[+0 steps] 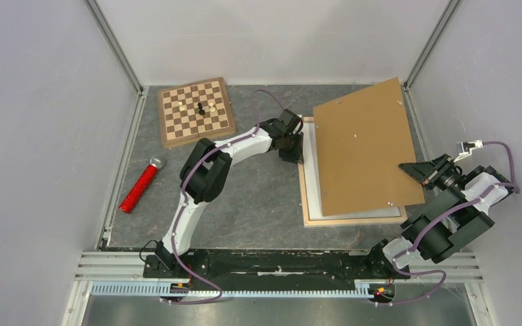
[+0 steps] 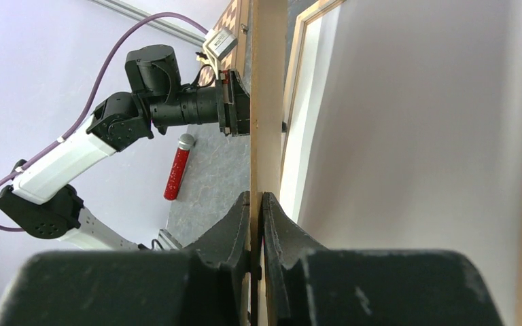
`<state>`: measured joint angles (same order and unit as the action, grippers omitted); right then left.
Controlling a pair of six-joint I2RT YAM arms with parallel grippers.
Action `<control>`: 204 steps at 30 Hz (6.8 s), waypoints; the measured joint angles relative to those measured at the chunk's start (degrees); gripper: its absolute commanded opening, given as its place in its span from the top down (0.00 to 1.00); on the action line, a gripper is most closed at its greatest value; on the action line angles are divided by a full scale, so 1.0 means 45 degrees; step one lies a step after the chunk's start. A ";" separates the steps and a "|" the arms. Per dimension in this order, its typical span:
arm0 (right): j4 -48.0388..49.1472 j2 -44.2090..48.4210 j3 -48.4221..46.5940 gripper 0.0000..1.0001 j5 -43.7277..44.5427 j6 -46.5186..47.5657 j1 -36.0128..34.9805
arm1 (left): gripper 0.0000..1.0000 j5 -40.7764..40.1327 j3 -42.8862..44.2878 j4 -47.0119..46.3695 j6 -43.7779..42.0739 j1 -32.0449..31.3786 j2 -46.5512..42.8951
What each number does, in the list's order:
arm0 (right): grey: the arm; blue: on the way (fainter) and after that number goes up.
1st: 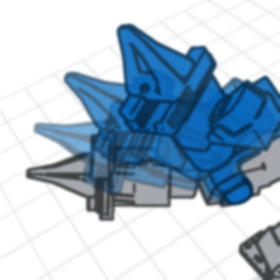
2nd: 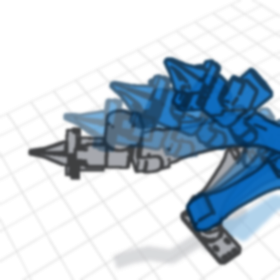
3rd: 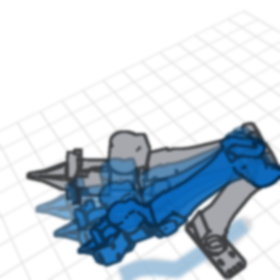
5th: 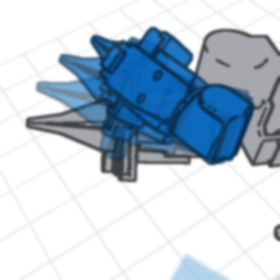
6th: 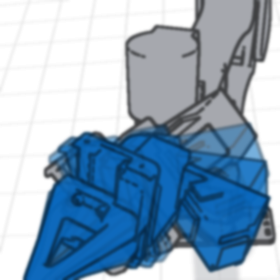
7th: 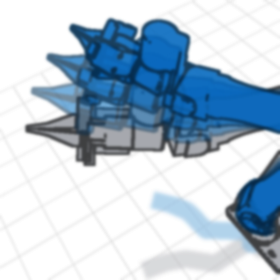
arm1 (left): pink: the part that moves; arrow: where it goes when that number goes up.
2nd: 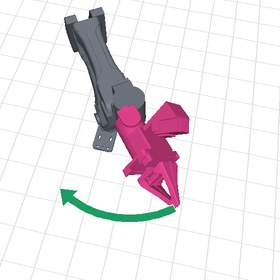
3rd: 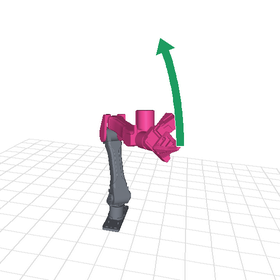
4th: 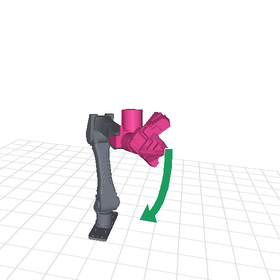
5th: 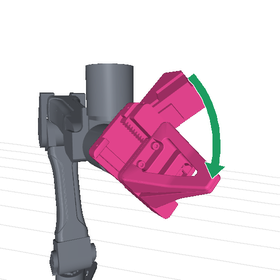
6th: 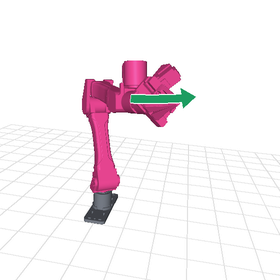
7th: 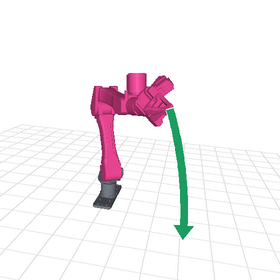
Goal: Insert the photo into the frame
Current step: Move the photo frame to the center of the board, then adjust the photo frame item on the photo frame.
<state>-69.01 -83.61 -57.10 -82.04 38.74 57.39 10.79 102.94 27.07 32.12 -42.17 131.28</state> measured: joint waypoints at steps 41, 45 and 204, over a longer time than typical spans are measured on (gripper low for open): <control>0.0874 0.0131 0.1083 1.00 -0.0471 0.0903 -0.2637 | 0.98 -0.1020 -0.7431 -0.3604 0.0228 0.2997 -0.4561; 0.0296 -0.0529 0.1331 1.00 -0.0787 0.2234 -0.2803 | 0.98 -0.1064 -0.7640 -0.3866 0.0602 0.2943 -0.4629; 1.3993 -0.0306 0.2919 0.25 1.3328 -0.6946 -0.9287 | 0.98 -0.1729 -0.6907 -0.3016 -0.0996 0.1826 -0.4459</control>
<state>-6.04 -84.99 -43.97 -22.06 7.49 15.59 3.01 71.85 13.50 27.64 -33.95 111.22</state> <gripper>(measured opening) 0.775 0.258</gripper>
